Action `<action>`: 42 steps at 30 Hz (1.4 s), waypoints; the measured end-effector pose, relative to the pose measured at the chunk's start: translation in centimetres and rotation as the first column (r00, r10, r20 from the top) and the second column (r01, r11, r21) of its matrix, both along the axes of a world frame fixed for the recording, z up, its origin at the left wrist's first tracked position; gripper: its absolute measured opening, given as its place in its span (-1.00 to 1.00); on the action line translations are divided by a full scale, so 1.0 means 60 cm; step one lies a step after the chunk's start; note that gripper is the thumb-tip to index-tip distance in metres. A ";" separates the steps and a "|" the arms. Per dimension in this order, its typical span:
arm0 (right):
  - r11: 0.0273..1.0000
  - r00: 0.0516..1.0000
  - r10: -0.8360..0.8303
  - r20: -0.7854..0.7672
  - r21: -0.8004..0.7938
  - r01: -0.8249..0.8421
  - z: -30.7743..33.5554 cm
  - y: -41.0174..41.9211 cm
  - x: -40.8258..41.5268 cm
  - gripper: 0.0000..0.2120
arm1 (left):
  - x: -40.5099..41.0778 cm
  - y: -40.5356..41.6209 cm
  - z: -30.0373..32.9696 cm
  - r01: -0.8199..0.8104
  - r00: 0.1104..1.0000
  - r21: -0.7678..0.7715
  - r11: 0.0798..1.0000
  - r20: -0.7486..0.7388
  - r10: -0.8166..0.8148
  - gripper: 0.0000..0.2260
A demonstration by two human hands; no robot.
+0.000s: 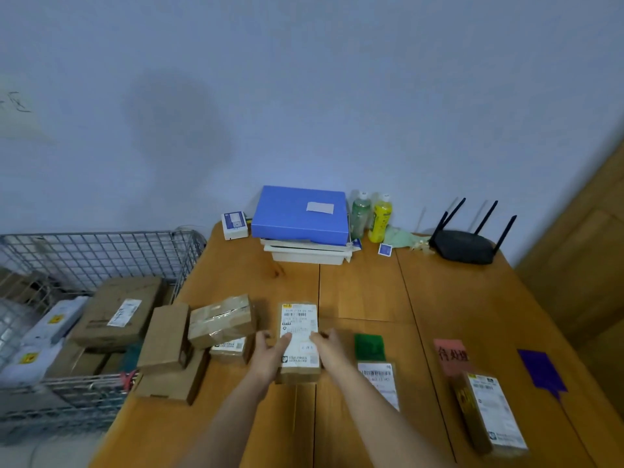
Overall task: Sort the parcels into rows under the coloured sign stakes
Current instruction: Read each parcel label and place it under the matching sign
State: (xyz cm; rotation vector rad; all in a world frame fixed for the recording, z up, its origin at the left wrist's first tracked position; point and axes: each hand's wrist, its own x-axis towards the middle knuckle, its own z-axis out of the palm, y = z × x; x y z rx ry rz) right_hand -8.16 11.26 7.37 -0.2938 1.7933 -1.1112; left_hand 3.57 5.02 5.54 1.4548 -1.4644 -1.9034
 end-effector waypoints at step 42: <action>0.994 0.970 -0.030 0.242 0.109 0.003 -0.106 -0.250 0.121 -0.40 | 0.089 -0.178 -0.101 0.349 0.681 -0.432 0.832 0.727 0.091 -0.33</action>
